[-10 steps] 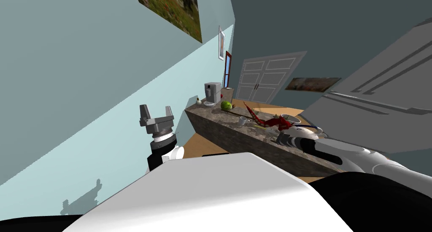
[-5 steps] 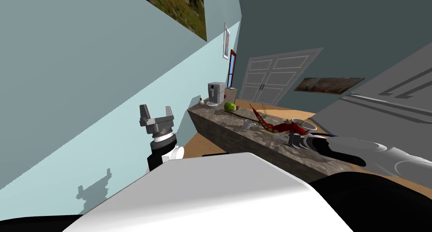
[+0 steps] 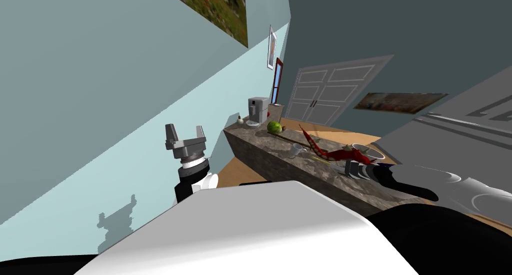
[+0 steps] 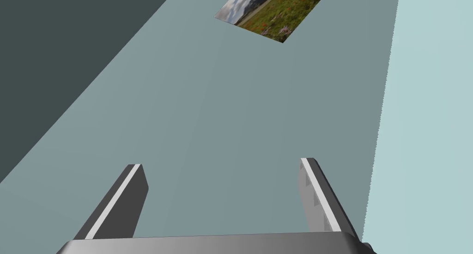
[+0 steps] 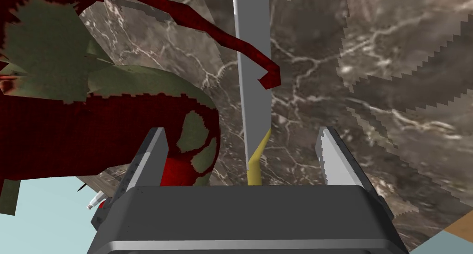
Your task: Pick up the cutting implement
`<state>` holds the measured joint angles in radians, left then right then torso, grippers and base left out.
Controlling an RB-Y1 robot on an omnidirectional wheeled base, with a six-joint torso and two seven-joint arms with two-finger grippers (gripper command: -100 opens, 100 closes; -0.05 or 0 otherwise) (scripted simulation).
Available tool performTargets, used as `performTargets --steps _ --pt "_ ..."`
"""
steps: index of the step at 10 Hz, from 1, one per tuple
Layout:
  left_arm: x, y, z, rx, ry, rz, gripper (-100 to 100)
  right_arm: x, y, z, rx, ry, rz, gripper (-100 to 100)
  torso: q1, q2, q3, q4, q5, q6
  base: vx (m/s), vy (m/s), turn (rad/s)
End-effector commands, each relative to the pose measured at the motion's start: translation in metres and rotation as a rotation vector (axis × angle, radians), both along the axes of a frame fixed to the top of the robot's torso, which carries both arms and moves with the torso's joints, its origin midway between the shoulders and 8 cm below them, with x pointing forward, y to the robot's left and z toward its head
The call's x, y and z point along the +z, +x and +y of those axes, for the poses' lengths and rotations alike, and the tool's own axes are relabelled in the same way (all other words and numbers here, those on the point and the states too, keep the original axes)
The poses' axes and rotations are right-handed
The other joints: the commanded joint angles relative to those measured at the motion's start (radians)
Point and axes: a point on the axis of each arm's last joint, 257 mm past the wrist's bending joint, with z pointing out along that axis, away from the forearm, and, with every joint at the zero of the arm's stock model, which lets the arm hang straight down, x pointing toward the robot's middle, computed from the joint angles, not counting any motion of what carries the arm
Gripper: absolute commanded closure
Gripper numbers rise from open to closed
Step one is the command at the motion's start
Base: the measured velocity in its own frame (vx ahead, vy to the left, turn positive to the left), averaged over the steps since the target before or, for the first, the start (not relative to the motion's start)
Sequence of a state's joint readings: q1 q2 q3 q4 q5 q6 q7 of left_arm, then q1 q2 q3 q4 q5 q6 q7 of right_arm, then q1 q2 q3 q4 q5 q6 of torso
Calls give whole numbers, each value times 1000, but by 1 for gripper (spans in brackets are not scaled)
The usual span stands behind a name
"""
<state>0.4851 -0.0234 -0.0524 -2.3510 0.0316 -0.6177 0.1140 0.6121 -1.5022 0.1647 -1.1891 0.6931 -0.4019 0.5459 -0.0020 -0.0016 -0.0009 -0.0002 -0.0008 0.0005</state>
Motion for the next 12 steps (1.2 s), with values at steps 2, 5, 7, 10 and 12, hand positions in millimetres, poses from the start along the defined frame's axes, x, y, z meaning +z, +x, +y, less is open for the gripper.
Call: performTargets --steps 2,5,7,10,12 --pt "0 0 0 0 0 0 0 -1 0 0 -1 -1 0 100 1 1 0 0 0 0 11 -10 9" --pt "0 0 0 0 0 0 0 0 0 0 -1 -1 0 100 3 3 1 1 1 0 0 0 0" --pt "0 0 0 0 0 0 0 0 0 0 -1 -1 0 0 3 3 2 1 1 0 0 0 0" --pt "0 0 0 0 0 0 0 -9 -30 10 -23 67 90 -100 -1 3 2 1 0 -1 -23 -49 215" --pt "0 0 0 0 0 0 0 -13 -47 14 -43 105 139 -100 -4 1 1 1 0 -2 -21 -58 208"
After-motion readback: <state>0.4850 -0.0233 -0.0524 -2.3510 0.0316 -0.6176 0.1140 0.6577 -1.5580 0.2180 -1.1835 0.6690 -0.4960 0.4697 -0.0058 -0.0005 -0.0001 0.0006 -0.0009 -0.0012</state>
